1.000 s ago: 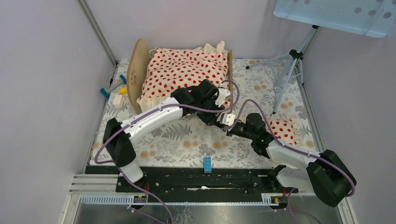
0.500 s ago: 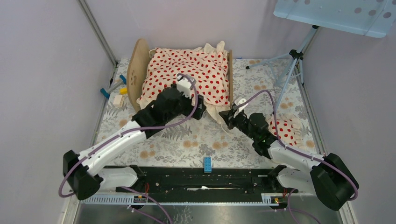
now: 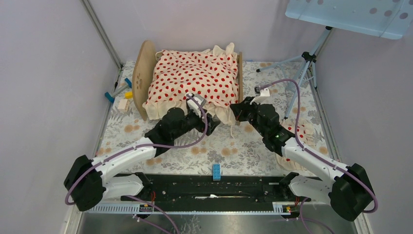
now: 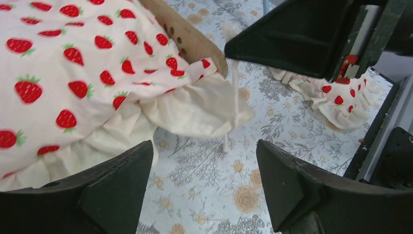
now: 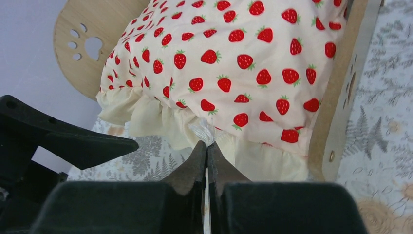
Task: Set up the pet bed
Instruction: Tie the ropes to the bed frame.
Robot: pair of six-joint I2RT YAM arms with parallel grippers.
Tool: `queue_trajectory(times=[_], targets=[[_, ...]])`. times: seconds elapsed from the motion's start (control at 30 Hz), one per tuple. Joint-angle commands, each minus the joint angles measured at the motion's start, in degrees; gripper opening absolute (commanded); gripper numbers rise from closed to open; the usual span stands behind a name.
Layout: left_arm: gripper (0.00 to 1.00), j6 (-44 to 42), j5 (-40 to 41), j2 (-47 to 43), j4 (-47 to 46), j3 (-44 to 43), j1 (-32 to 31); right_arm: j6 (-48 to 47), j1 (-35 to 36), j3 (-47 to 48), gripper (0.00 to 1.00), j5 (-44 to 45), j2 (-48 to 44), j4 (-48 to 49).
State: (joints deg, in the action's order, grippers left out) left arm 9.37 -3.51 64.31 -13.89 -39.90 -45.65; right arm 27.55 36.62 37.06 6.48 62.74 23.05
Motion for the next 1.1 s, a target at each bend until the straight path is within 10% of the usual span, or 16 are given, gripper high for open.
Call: queue_trajectory(times=[0.0, 1.07], targets=[[0.82, -1.54, -5.8, 4.05, -9.71, -4.12, -0.07, 9.2, -0.19, 2.49, 0.02, 2.64, 0.13, -4.35], [0.62, 0.55, -9.58, 20.11, -19.95, -9.76, -0.11, 12.55, -0.37, 1.76, 0.0, -0.69, 0.53, -4.74]])
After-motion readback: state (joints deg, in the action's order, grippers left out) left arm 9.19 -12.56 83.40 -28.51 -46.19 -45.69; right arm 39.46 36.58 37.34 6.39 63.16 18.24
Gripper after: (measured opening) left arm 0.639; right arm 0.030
